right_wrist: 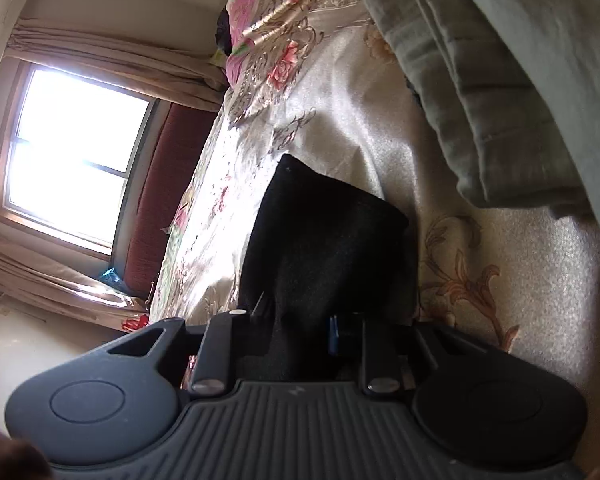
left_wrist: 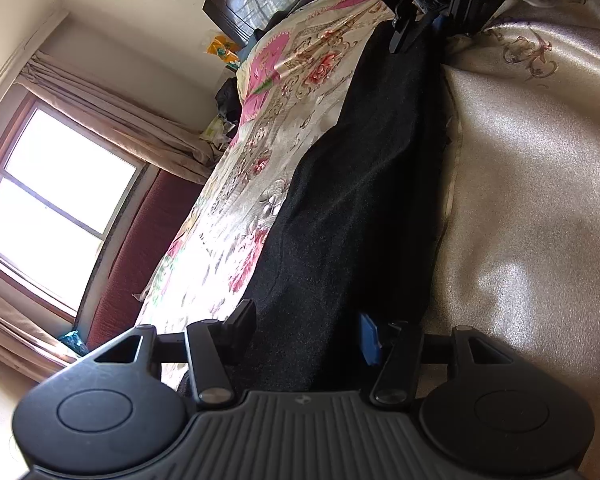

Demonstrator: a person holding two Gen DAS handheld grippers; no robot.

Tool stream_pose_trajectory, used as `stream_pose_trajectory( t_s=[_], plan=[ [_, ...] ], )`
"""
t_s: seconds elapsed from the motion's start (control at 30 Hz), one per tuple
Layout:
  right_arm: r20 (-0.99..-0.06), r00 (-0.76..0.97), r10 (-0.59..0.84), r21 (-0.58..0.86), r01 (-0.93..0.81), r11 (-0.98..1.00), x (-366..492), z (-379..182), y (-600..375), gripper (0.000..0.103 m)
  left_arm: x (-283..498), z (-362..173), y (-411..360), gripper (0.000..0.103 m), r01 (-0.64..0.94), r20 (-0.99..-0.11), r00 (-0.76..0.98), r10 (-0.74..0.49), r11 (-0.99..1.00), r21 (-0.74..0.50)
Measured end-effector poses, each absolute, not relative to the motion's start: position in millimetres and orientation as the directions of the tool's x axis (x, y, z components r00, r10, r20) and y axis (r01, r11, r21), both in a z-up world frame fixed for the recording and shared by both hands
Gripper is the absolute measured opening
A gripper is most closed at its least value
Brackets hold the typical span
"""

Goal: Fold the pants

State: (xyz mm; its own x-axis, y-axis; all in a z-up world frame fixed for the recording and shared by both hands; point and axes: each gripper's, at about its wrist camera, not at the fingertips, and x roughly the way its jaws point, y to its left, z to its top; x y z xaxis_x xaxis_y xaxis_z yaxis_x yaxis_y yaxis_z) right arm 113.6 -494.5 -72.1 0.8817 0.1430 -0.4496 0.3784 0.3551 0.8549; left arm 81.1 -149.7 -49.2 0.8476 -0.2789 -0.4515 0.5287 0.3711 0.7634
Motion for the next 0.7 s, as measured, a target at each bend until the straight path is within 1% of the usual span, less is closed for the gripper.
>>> stream_pose_trajectory(
  t_s=[0.03, 0.07, 0.17, 0.27, 0.37, 0.47, 0.5, 0.53, 0.57, 0.6, 0.63, 0.7],
  plan=[
    [-0.458, 0.877, 0.144, 0.854, 0.39, 0.344, 107.0, -68.6, -493.9, 0.031, 81.3, -50.4, -149.0, 0.068, 0.529, -0.451, 0.847, -0.281, 0.37, 0.764],
    [-0.463, 0.874, 0.149, 0.854, 0.396, 0.337, 101.3, -66.5, -493.1, 0.033, 81.1, -51.3, -148.9, 0.068, 0.529, -0.45, 0.847, -0.282, 0.369, 0.764],
    [-0.518, 0.841, 0.156, 0.829, 0.45, 0.331, 92.3, -66.0, -488.7, 0.034, 81.5, -51.4, -149.5, 0.068, 0.528, -0.451, 0.848, -0.279, 0.376, 0.761],
    [-0.543, 0.826, 0.154, 0.81, 0.465, 0.358, 101.2, -69.8, -486.3, 0.034, 82.0, -50.5, -149.6, 0.068, 0.528, -0.452, 0.848, -0.276, 0.378, 0.76],
    [-0.511, 0.847, 0.145, 0.838, 0.453, 0.305, 115.3, -75.3, -489.5, 0.035, 81.7, -50.2, -150.8, 0.068, 0.526, -0.452, 0.849, -0.274, 0.374, 0.763],
    [-0.465, 0.877, 0.117, 0.861, 0.418, 0.289, 128.1, -81.5, -494.0, 0.034, 82.3, -50.2, -152.3, 0.068, 0.526, -0.452, 0.849, -0.273, 0.375, 0.763],
    [-0.437, 0.893, 0.107, 0.875, 0.395, 0.281, 131.0, -84.9, -495.2, 0.034, 82.6, -50.0, -152.9, 0.068, 0.526, -0.452, 0.849, -0.272, 0.376, 0.763],
    [-0.414, 0.905, 0.101, 0.886, 0.375, 0.275, 133.1, -88.3, -496.2, 0.029, 82.7, -49.8, -153.6, 0.068, 0.527, -0.453, 0.849, -0.272, 0.376, 0.762],
    [-0.395, 0.914, 0.095, 0.896, 0.36, 0.261, 134.4, -92.7, -497.2, 0.02, 82.9, -49.6, -154.1, 0.068, 0.527, -0.453, 0.849, -0.271, 0.376, 0.762],
    [-0.386, 0.919, 0.085, 0.903, 0.358, 0.237, 136.0, -98.3, -498.1, 0.014, 83.1, -49.6, -154.5, 0.068, 0.527, -0.454, 0.849, -0.27, 0.375, 0.762],
    [-0.39, 0.917, 0.083, 0.903, 0.363, 0.228, 137.0, -100.8, -498.2, 0.009, 83.8, -49.9, -154.9, 0.068, 0.529, -0.458, 0.848, -0.268, 0.375, 0.761],
    [-0.379, 0.921, 0.09, 0.911, 0.355, 0.209, 133.3, -98.2, -496.7, 0.009, 84.6, -49.4, -155.5, 0.068, 0.532, -0.462, 0.846, -0.264, 0.375, 0.759]
  ],
)
